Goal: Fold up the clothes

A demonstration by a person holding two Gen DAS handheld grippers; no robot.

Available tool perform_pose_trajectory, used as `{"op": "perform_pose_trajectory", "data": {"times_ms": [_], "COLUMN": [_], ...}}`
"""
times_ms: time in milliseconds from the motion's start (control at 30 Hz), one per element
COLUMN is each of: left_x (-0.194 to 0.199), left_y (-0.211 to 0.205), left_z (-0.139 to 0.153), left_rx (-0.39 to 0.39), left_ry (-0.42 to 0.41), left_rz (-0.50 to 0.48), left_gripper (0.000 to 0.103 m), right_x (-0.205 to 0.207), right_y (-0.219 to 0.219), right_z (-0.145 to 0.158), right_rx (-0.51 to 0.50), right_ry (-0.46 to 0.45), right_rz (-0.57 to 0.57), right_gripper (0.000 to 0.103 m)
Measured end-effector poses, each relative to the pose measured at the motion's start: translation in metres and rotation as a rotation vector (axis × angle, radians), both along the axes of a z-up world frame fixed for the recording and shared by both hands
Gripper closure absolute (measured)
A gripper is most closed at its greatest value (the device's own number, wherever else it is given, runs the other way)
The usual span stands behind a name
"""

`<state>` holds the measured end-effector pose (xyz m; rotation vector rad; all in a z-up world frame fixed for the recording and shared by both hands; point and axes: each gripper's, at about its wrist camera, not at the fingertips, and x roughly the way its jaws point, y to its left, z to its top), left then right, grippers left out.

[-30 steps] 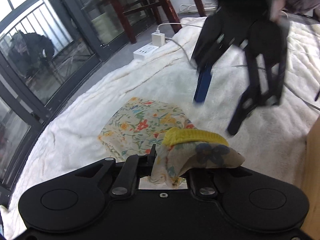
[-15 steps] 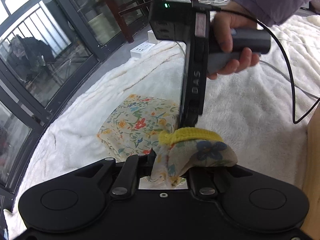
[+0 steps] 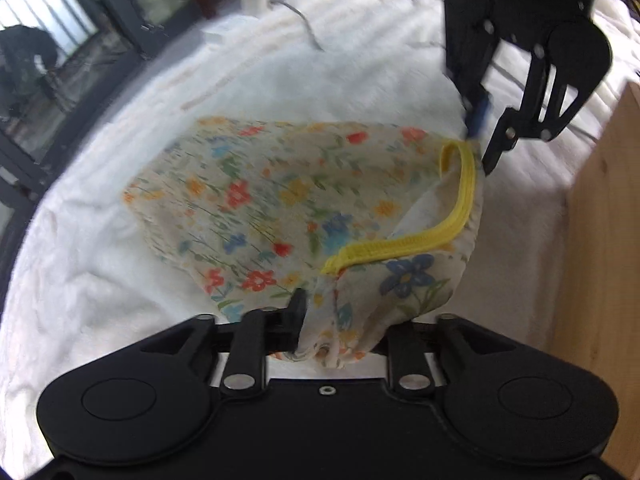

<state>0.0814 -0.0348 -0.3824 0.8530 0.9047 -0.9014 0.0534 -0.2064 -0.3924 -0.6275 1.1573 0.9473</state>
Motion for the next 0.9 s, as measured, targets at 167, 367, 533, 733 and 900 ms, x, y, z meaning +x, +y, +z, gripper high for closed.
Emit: {"op": "perform_pose_trajectory", "data": {"times_ms": [167,367,533,733,900], "left_x": [-0.039,-0.029,-0.027,-0.02,-0.006], "left_y": [0.006,0.01,0.009,0.006,0.014], "left_z": [-0.015,-0.014,-0.014,-0.021,-0.011], "left_rx": [0.075,0.024,0.034,0.032,-0.004], "left_ry": [-0.005,0.065,0.085,0.097,0.206], "left_rz": [-0.202,-0.154,-0.191,-0.162,-0.122], "left_gripper": [0.033,0.033,0.034,0.04,0.096], "right_x": [0.006,0.037,0.022,0.014,0.032], "right_y": [0.001,0.008,0.022,0.038,0.028], "right_z": [0.025,0.021,0.004,-0.008,0.012], "right_rx": [0.075,0.083,-0.008,-0.036,-0.009], "right_ry": [0.06,0.06,0.04,0.018,-0.013], "right_rz": [0.069,0.042,0.223,0.281,0.196], "right_gripper": [0.036,0.042,0.046,0.063,0.091]}}
